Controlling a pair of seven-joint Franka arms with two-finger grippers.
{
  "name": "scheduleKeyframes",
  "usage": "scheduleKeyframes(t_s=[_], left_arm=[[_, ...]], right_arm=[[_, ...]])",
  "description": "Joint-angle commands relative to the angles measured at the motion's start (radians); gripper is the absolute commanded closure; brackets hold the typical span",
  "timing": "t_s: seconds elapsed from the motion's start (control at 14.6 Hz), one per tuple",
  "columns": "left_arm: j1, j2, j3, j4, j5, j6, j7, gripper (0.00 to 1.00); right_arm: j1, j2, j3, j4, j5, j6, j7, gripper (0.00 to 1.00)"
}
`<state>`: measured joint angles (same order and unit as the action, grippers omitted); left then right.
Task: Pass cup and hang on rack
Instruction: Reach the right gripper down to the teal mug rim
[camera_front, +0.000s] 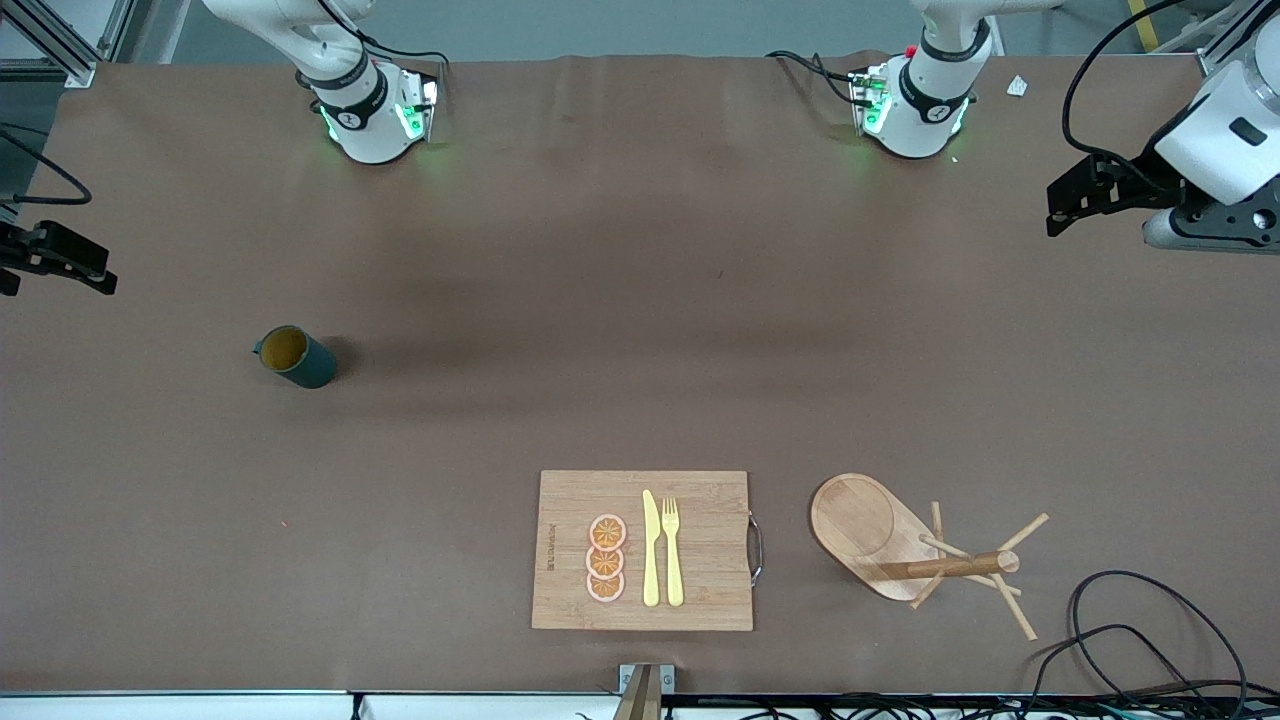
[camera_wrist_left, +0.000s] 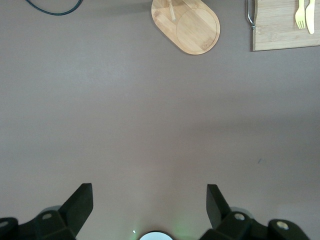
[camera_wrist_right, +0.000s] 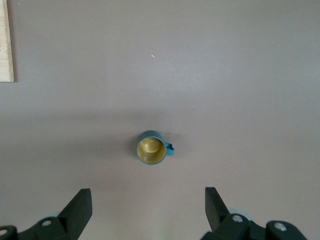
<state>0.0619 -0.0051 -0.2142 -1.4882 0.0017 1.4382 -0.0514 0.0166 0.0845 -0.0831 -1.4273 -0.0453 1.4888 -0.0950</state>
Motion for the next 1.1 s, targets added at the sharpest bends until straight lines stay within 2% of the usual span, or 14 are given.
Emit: scheduleKeyframes(t_s=[0.0,0.41,1.03], left_arm=[[0.003,-0.001,-0.001,0.013,-0.014,-0.018,0.004,0.0],[0.004,0.001,0.001,0.016,-0.003,-0.018,0.001,0.0],[0.003,0.001,0.001,0.014,-0.002,-0.016,-0.008,0.0]], right_arm=[[0.0,-0.018,0.002,-0.078,-0.004,0.013,-0.014,0.0],[0.003,-0.156,0.005,-0.369,-0.002,0.22,-0.005,0.0],[0.013,-0.164,0.006,-0.545,0.008,0.39,0.021,0.0]])
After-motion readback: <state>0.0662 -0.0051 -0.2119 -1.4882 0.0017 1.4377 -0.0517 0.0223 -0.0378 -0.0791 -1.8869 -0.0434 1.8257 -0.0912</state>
